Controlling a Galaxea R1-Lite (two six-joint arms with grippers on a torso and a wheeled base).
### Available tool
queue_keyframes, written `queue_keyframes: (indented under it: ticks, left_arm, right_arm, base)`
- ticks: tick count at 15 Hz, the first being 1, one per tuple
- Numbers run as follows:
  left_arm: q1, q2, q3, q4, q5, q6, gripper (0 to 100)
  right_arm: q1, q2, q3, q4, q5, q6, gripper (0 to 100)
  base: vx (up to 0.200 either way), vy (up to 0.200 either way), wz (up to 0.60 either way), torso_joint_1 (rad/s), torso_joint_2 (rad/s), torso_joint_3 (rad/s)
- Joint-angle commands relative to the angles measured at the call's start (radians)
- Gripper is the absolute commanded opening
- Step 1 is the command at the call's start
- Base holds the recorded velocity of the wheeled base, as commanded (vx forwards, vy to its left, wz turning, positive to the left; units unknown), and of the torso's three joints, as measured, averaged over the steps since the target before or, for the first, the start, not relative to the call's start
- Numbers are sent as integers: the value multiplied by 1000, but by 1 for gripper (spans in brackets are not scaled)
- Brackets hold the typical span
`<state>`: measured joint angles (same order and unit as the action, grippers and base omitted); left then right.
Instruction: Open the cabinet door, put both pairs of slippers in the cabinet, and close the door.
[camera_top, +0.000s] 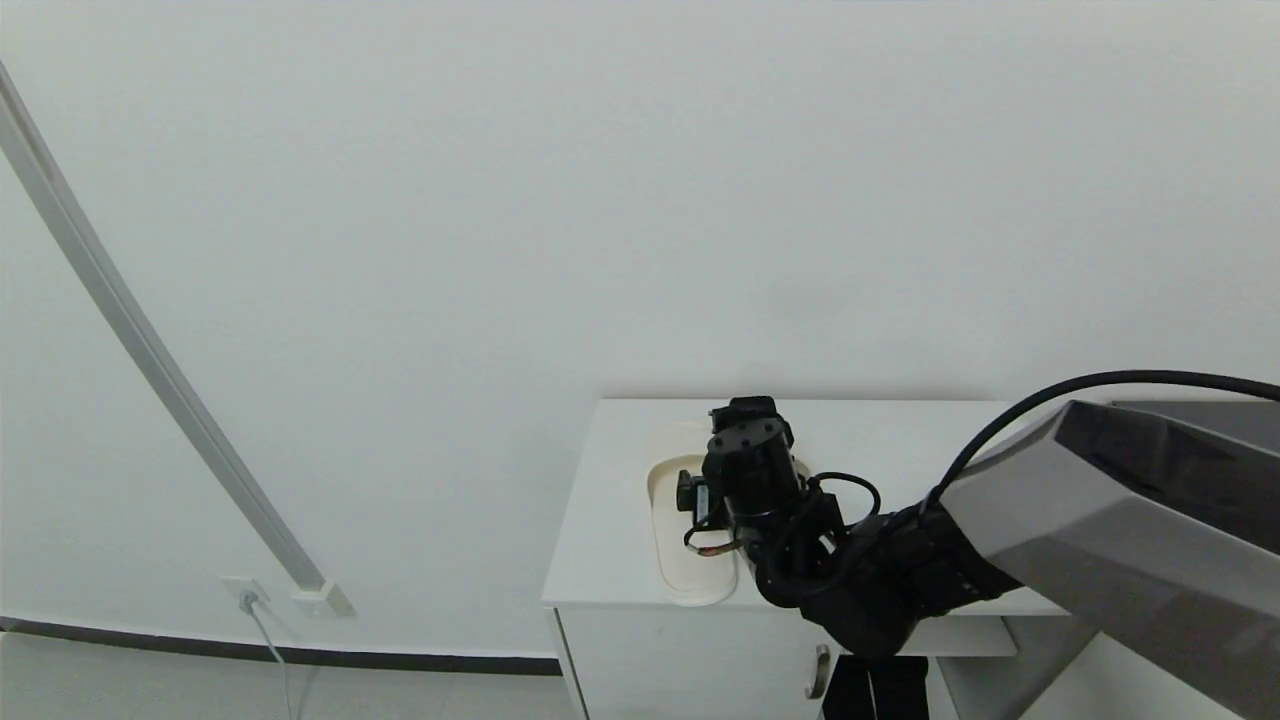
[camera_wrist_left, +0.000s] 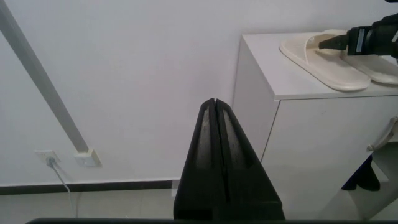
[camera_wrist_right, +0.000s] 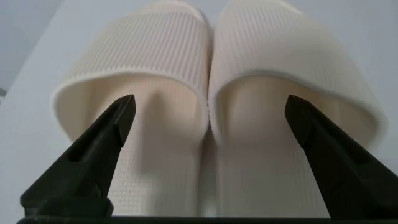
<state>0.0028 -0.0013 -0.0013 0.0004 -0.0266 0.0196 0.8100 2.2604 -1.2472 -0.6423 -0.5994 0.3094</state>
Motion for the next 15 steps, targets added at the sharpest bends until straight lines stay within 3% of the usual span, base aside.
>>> queue_keyframes:
  ticks: [1, 5, 6, 12, 15]
  left_arm:
    - [0, 1, 0, 1, 1, 0, 0]
    - [0, 1, 0, 0, 1, 0, 0]
    - [0, 1, 0, 0, 1, 0, 0]
    - [0, 1, 1, 0, 1, 0, 0]
    - [0, 1, 1, 0, 1, 0, 0]
  right_arm:
    - [-20, 60, -34, -28, 0, -21, 100]
    - [-41, 133, -75, -140, 0, -104, 100]
    - [-41, 134, -75, -143, -2, -104, 0]
    - [-41, 113, -70, -152, -7, -104, 0]
    - [-40, 13, 5, -152, 4, -111, 0]
  base:
    - [0, 0, 0, 0, 0, 0]
    - [0, 0, 0, 0, 0, 0]
    - [0, 0, 0, 0, 0, 0]
    - [0, 0, 0, 0, 0, 0]
    - [0, 0, 0, 0, 0, 0]
